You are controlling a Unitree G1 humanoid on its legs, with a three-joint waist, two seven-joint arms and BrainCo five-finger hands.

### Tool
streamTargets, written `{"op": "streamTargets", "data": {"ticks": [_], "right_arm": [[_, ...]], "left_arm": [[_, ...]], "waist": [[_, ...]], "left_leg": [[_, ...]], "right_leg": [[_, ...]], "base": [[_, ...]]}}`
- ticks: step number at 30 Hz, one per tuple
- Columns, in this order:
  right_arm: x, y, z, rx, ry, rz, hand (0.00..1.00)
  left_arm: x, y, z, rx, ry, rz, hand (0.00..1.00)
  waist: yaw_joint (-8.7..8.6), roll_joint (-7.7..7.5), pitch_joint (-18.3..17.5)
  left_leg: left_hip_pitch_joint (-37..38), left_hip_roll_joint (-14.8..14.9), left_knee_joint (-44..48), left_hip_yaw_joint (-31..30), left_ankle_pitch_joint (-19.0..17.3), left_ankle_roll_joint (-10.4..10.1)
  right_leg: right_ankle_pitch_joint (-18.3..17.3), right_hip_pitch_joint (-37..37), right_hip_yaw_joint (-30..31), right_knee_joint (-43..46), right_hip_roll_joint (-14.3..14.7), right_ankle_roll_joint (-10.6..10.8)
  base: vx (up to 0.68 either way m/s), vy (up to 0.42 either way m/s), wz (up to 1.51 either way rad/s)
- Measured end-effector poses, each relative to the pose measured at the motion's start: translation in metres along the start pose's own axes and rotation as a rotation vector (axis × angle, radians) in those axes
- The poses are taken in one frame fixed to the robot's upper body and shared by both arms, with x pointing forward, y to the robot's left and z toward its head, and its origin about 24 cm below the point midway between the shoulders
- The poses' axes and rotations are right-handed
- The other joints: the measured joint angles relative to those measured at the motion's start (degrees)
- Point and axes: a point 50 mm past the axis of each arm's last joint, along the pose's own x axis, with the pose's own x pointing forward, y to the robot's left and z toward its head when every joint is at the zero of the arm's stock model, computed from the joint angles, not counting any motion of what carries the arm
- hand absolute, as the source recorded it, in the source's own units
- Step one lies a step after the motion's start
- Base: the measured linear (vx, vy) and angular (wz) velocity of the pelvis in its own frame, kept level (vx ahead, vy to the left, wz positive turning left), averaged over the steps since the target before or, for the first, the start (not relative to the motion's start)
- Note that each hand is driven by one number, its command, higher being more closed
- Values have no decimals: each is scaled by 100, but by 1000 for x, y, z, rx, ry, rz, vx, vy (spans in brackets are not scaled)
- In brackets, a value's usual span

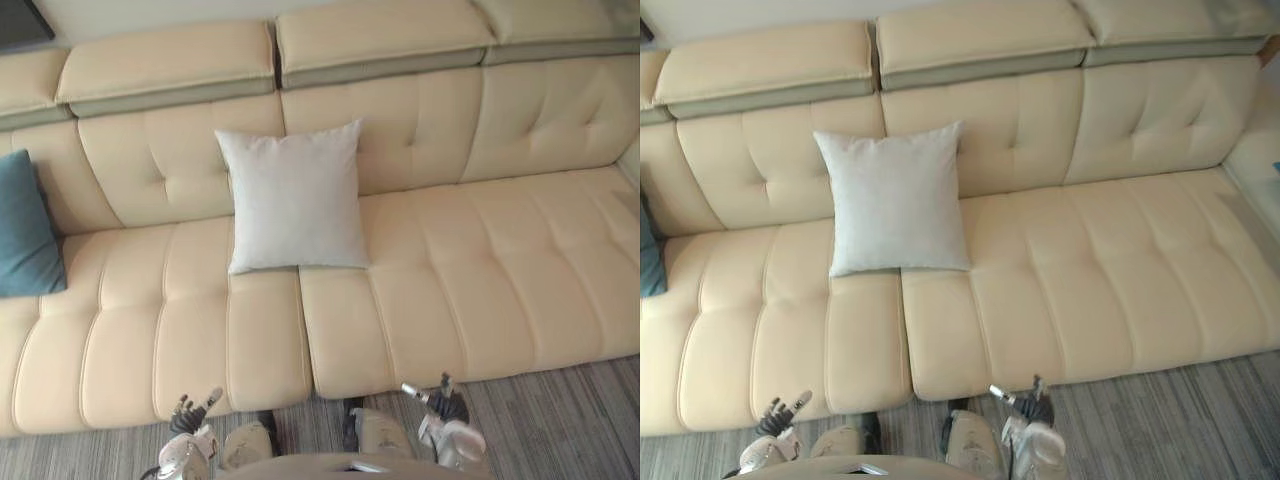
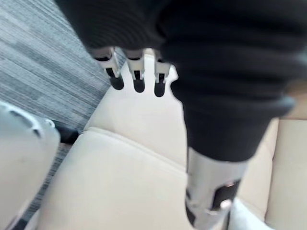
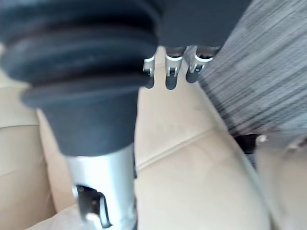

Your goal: Pick up cushions and gather them together orderly.

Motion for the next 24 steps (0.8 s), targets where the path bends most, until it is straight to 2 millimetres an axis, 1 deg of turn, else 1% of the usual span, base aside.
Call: {"op": "streamTargets", "data": {"ticks": [1,2,5,7,10,11,13,14,15,16,17,18,19,20,21,22,23,24], "right_arm": [[0,-2,-11,-13,55,-15,0],[0,-7,-18,-11,86,-40,0],[3,-10,-19,1,105,-60,0],[5,-9,-20,2,114,-59,0],[8,-1,-18,-7,124,-42,0],[11,4,-15,-37,117,-27,0],[11,7,-15,-44,115,-19,0],[12,6,-13,-45,110,-20,0],[13,10,-11,-41,107,-15,0],[9,6,-22,-44,144,-25,0],[7,4,-28,-40,168,-31,0],[5,2,-36,-48,202,-34,0],[6,4,-38,-50,219,-32,0],[8,7,-36,-51,223,-26,0],[9,7,-35,-51,219,-24,0],[17,8,-21,-60,184,-30,0],[18,7,-18,-66,181,-36,0],[25,9,-6,-79,159,-38,0]], "left_arm": [[0,1,-6,25,30,7,0],[0,2,-10,40,48,13,0],[0,5,-15,64,71,27,0],[0,7,-16,96,74,38,0],[3,11,-10,175,60,79,0],[5,13,-6,203,53,103,0],[6,15,-2,202,50,129,0],[7,15,0,185,49,139,0],[8,14,2,166,47,149,0],[8,19,3,173,48,170,0],[8,21,5,175,44,180,0],[7,30,3,183,49,201,0],[6,36,3,190,51,214,0],[7,40,4,187,53,226,0],[7,37,4,185,54,217,0],[8,26,2,161,60,193,0],[8,22,2,157,58,184,0],[9,9,4,149,52,151,0]], "waist": [[-8,-6,-82],[-13,-8,-112],[-13,-39,-138],[-5,-79,-163],[38,-171,-116],[40,-232,-68],[20,-316,-54],[62,-247,-54],[78,-217,18],[63,-192,34],[71,-250,2],[91,-363,-68],[99,-453,-118],[114,-578,-185],[135,-538,-191],[250,-361,-200],[255,-357,-187],[243,-174,-79]], "left_leg": [[156,-4,-88,17,13,-19],[314,-20,-167,46,36,-17],[588,-68,-236,85,54,25],[693,-101,-287,167,61,35],[807,-137,-283,420,41,60],[749,-132,-181,523,-8,79],[538,-111,131,580,-100,170],[406,50,154,668,-89,264],[282,143,225,613,-24,256],[291,144,214,483,49,257],[336,135,211,418,77,238],[339,91,217,361,142,211],[306,47,246,352,184,192],[156,-7,264,306,306,152],[86,8,225,247,346,162],[-63,22,-30,53,546,71],[-113,14,-108,63,641,55],[-322,64,-219,27,892,84]], "right_leg": [[96,201,11,-213,26,6],[205,394,36,-365,36,26],[322,630,151,-542,47,52],[360,665,235,-575,44,66],[453,645,500,-582,53,90],[463,580,602,-513,49,99],[556,424,640,-429,34,224],[675,341,639,-446,76,403],[-180,-61,200,1096,-67,36],[-857,-38,-80,2330,-339,16],[-1050,97,-156,2639,-474,91],[-1181,380,-205,2746,-693,227],[-1287,539,-190,2609,-800,323],[-1360,630,-198,2119,-686,462],[-1327,691,-198,1882,-604,461],[-1192,865,-122,1067,-422,418],[-1156,879,-88,845,-391,407],[-809,948,-165,219,-226,349]], "base": [[80,47,-14],[69,39,-9],[47,47,-14],[8,44,-25],[-49,44,-42],[-157,38,-35],[-143,20,-24],[-145,19,-6],[-166,6,25],[-88,-18,43],[-15,-123,46],[-10,-158,22],[-52,-202,15],[-91,-143,7],[-197,-149,-4],[-186,-97,-12],[-255,-100,-7],[-250,-46,6]]}}
